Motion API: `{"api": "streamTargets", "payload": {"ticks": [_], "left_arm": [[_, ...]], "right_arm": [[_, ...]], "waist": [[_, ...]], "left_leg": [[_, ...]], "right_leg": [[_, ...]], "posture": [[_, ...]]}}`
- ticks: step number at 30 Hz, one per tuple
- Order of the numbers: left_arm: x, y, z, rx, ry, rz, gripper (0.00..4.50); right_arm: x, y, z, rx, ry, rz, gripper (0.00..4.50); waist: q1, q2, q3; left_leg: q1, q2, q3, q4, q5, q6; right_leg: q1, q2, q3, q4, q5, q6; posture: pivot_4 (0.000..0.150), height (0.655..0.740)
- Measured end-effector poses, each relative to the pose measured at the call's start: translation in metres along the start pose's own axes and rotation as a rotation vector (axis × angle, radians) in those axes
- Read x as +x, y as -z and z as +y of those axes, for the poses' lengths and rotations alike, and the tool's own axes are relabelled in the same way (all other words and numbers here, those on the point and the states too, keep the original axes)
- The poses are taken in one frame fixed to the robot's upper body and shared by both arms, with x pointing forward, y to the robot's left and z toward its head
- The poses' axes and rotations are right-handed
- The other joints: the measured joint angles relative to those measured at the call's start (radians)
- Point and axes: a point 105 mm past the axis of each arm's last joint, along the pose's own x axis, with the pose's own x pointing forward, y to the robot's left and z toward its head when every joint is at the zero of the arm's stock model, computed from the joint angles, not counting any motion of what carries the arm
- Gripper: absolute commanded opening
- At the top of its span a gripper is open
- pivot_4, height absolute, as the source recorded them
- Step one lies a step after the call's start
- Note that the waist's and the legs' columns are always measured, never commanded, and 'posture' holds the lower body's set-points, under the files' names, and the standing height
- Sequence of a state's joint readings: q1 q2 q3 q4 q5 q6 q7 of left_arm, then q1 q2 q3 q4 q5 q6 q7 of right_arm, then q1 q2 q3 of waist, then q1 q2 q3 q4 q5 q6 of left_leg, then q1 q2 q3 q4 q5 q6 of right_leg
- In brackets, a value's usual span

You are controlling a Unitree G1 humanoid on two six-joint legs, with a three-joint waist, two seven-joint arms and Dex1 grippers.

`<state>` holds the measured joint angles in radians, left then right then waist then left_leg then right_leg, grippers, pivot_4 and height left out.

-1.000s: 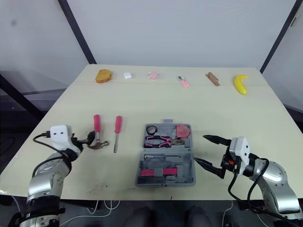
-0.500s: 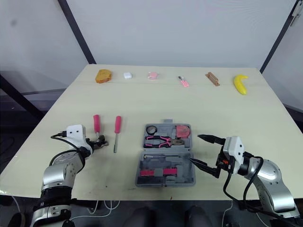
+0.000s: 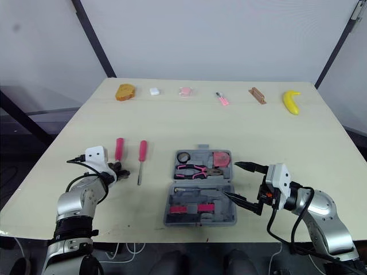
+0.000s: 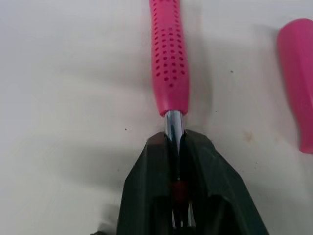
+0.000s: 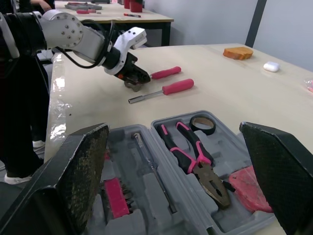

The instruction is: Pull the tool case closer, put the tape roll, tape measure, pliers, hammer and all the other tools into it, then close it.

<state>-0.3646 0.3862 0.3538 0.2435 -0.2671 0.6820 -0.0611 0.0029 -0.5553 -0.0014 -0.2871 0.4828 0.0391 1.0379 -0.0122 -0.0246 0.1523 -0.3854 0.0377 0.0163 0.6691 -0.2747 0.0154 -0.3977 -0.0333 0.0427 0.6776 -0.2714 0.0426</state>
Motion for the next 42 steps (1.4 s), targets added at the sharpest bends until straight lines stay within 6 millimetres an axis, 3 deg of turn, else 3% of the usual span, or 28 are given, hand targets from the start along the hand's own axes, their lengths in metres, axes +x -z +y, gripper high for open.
{"api": "streamTargets", "payload": {"ticks": [7,16,23,27,35,37,39,42], "left_arm": [[-0.013,0.007,0.004,0.014,0.006,0.006,0.02],[-0.061,0.034,0.016,0.064,0.014,0.064,0.02],[-0.098,0.052,0.014,0.103,0.076,0.117,0.02],[-0.113,0.063,0.002,0.174,0.146,0.142,0.02],[-0.116,0.066,-0.003,0.19,0.165,0.142,0.02],[-0.116,0.066,-0.005,0.169,0.175,0.14,0.99],[-0.117,0.069,-0.011,0.136,0.214,0.155,1.62],[-0.118,0.07,-0.014,0.123,0.239,0.165,2.93]], "right_arm": [[0.001,0.001,0.002,0.006,-0.012,-0.003,4.5],[0.0,-0.002,0.01,0.018,-0.086,-0.018,4.5],[-0.009,0.0,0.017,0.014,-0.206,0.07,4.5],[-0.007,-0.004,0.014,-0.004,-0.226,0.065,4.5],[-0.007,-0.004,0.014,-0.003,-0.226,0.066,4.5],[-0.007,-0.004,0.014,-0.002,-0.224,0.067,4.5],[-0.006,-0.004,0.014,-0.002,-0.219,0.067,4.5],[-0.006,-0.003,0.013,-0.002,-0.213,0.066,4.5]], "waist": [[-0.005,0.0,0.0],[-0.001,0.0,0.0],[0.001,-0.001,0.001],[0.002,-0.001,0.001],[0.003,-0.001,0.001],[0.004,-0.001,0.002],[0.003,-0.002,0.002],[0.001,-0.002,0.002]], "left_leg": [[0.0,0.001,0.001,0.0,0.0,0.0],[0.0,0.002,0.0,0.0,0.0,0.0],[0.0,0.002,0.0,0.0,0.0,0.0],[0.0,0.002,0.0,0.0,0.0,0.0],[0.0,0.001,0.0,0.0,0.0,0.0],[0.0,0.001,0.0,0.0,0.0,0.0],[0.0,0.001,0.0,0.0,0.0,0.0],[0.0,0.001,0.0,0.0,0.0,0.0]], "right_leg": [[0.0,-0.001,0.001,0.0,0.0,0.0],[0.0,-0.003,0.0,-0.001,0.0,0.0],[0.0,-0.004,-0.001,-0.001,0.0,0.0],[0.0,-0.004,0.0,-0.002,0.0,-0.001],[0.0,-0.003,0.0,-0.002,0.0,-0.001],[0.0,-0.003,0.0,-0.002,0.0,-0.001],[0.0,-0.003,0.0,-0.002,0.0,-0.001],[0.0,-0.002,0.0,-0.002,0.0,-0.001]], "posture": [[0.15,0.74],[0.15,0.74],[0.15,0.74],[0.15,0.74],[0.15,0.74],[0.15,0.74],[0.15,0.74],[0.15,0.74]]}}
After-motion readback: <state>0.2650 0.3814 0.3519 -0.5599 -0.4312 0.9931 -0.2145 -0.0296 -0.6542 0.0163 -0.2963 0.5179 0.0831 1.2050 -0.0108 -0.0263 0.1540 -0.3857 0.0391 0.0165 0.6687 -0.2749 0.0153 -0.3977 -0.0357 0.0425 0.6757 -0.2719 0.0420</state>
